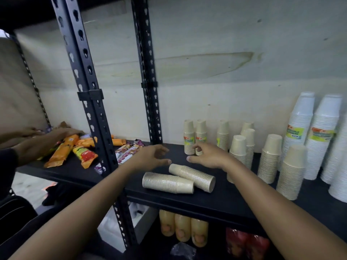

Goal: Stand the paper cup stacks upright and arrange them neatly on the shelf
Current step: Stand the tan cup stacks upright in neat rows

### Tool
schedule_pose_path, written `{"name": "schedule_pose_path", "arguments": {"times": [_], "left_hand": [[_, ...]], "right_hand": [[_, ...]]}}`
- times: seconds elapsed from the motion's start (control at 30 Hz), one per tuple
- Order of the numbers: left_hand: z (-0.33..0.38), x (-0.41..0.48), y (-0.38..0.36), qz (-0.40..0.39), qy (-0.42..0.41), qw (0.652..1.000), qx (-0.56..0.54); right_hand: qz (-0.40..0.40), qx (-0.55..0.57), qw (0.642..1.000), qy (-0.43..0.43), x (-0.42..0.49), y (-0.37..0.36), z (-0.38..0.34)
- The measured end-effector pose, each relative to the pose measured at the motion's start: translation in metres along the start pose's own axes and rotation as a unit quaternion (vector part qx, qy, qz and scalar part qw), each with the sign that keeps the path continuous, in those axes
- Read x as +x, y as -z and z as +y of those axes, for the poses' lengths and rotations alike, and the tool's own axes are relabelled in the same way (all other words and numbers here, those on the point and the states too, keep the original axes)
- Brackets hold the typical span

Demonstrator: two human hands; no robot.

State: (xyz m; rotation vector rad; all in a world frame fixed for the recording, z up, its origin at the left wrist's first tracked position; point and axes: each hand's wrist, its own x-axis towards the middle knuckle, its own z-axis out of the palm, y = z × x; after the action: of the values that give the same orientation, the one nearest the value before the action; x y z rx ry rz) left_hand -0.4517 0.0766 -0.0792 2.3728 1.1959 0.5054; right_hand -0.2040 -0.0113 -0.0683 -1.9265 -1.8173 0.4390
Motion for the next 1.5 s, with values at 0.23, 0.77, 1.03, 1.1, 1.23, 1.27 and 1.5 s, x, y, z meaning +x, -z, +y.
{"name": "schedule_pose_path", "arguments": {"times": [0.23,0.77,1.03,1.1,1.23,1.27,1.5], "left_hand": [[0.002,-0.060,-0.015,-0.003,-0.046,0.997,0.068],[-0.011,-0.077,-0.037,0.021,-0.125,0.973,0.192],[-0.023,-0.075,-0.044,0.071,-0.155,0.974,0.151],[-0.025,-0.074,-0.044,0.101,-0.144,0.980,0.099],[-0.024,-0.064,-0.041,0.145,-0.098,0.984,-0.029],[-0.024,-0.060,-0.041,0.151,-0.087,0.983,-0.055],[-0.009,-0.025,-0.046,0.145,-0.045,0.956,-0.252]], "right_hand": [[-0.045,-0.081,0.995,0.035,-0.035,-0.009,-0.004],[-0.069,-0.155,0.986,0.000,-0.052,-0.026,0.003],[-0.031,-0.129,0.991,-0.003,-0.050,-0.031,0.010],[0.000,-0.084,0.996,-0.002,-0.052,-0.033,0.014],[0.084,0.039,0.996,-0.007,-0.051,-0.037,0.020],[0.106,0.070,0.992,-0.012,-0.049,-0.039,0.021],[0.185,0.213,0.959,-0.019,-0.040,-0.051,0.026]]}}
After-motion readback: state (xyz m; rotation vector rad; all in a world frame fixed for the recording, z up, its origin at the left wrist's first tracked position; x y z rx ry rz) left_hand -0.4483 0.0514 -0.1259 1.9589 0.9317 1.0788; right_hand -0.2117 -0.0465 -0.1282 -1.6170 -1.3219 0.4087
